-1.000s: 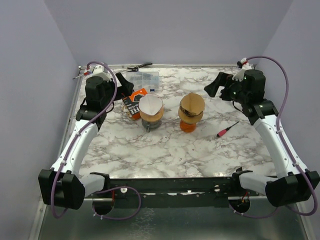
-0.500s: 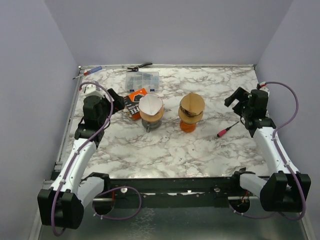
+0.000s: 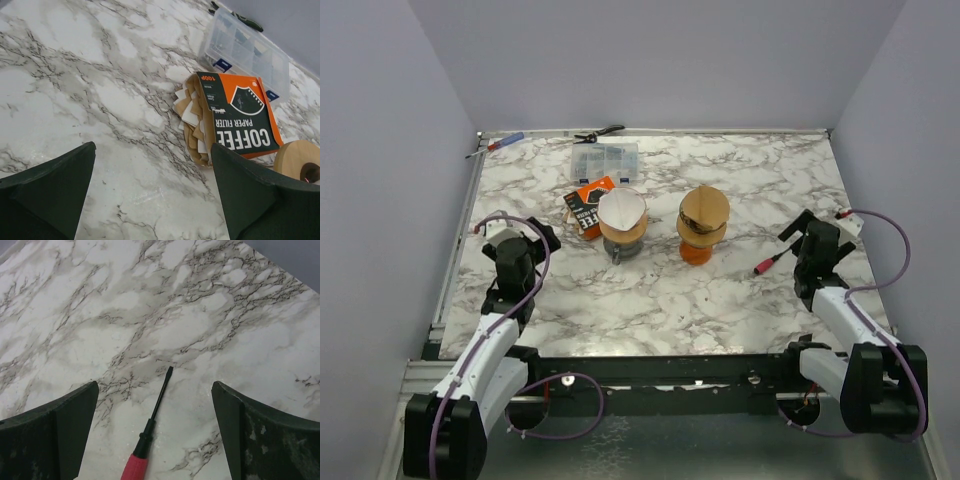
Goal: Place the coffee filter in the dripper
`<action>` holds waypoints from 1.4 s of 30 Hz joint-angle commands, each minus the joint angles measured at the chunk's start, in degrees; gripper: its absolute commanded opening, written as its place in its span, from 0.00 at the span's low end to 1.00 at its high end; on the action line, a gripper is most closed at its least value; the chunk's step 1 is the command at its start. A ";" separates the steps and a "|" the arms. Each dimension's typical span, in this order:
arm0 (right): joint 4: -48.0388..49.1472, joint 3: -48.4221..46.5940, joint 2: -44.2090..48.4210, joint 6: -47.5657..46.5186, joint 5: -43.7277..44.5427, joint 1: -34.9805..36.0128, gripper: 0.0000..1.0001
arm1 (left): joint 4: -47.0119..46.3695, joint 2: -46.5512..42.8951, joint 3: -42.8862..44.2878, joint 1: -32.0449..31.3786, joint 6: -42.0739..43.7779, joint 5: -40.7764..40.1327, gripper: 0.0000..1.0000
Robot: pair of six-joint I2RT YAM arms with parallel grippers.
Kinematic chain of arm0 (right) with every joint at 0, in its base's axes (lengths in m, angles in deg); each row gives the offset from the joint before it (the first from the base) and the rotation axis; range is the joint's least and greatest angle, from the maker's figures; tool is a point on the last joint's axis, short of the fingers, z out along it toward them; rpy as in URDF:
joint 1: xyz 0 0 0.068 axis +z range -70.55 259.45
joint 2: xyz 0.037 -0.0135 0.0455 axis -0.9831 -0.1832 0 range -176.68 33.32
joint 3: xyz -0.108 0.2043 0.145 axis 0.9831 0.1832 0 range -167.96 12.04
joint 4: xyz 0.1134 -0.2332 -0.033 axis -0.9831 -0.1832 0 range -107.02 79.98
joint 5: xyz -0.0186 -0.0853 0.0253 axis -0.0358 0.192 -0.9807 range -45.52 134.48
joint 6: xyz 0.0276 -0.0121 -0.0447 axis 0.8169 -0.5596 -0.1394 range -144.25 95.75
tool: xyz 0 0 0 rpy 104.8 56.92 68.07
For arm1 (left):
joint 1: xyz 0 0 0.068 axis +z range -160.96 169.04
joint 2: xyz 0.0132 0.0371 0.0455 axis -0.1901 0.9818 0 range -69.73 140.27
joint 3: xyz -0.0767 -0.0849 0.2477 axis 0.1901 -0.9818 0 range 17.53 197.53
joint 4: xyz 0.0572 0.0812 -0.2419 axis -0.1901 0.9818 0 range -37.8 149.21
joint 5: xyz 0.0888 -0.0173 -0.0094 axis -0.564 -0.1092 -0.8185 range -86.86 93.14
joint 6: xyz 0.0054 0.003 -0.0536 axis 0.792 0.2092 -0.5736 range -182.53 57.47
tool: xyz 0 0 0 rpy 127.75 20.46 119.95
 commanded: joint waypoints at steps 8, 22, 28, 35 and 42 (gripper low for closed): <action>26.39 6.75 -4.20 -10.04 -0.33 -0.09 1.00 | -19.76 -3.82 -10.51 0.02 7.88 -15.77 0.99; 48.96 12.84 -12.73 -16.90 -9.91 -0.10 1.00 | -50.78 20.71 -15.20 -3.06 24.54 -20.11 0.99; 63.54 15.22 -20.21 -21.19 -12.41 -0.09 1.00 | -63.12 31.79 -12.96 -3.06 33.96 -11.13 0.99; 63.94 12.71 -27.52 -22.74 -15.01 -0.08 1.00 | -56.89 34.19 -8.55 -3.15 35.32 -3.89 0.99; 59.68 8.96 -28.50 -24.05 -16.99 0.03 1.00 | -67.61 45.45 -8.41 -2.40 31.97 -3.42 0.99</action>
